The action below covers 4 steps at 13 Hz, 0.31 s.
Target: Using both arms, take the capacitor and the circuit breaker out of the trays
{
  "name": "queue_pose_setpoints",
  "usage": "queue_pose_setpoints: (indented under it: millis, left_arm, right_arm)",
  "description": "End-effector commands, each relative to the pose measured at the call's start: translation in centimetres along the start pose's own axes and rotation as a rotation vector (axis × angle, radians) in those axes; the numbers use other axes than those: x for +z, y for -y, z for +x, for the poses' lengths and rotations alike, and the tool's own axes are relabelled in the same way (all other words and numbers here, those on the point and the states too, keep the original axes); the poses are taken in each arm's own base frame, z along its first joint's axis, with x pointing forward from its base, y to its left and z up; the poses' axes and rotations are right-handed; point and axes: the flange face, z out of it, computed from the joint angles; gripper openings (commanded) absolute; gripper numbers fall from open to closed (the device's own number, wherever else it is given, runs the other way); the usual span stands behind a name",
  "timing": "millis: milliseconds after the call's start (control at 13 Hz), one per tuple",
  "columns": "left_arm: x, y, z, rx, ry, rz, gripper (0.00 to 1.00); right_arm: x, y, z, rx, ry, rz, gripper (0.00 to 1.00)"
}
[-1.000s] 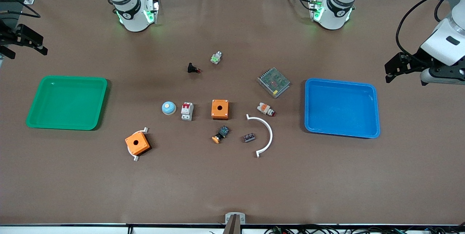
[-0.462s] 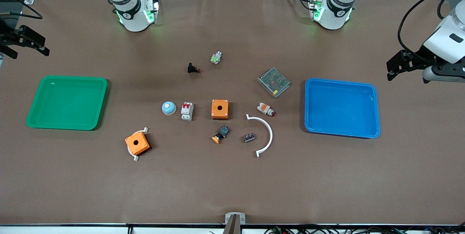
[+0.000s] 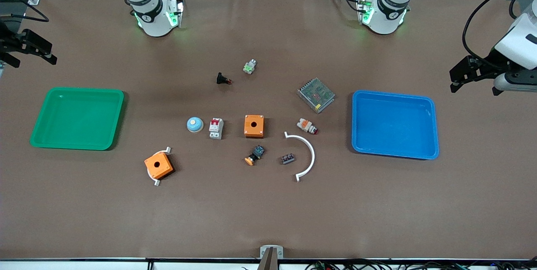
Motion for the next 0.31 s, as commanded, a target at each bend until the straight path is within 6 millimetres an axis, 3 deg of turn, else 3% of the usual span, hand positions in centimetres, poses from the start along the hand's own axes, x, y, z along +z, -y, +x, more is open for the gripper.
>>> queue_pose_setpoints:
  millis: [0, 231]
  left_arm:
    - [-0.36, 0.21, 0.26, -0.005, 0.010, -0.002, 1.00]
    - [-0.44, 0.13, 0.20, -0.003, 0.010, -0.002, 1.00]
  right_arm:
    - [-0.42, 0.40, 0.16, 0.008, 0.001, 0.006, 1.00]
    - [-0.36, 0.28, 0.15, 0.007, 0.001, 0.003, 1.00]
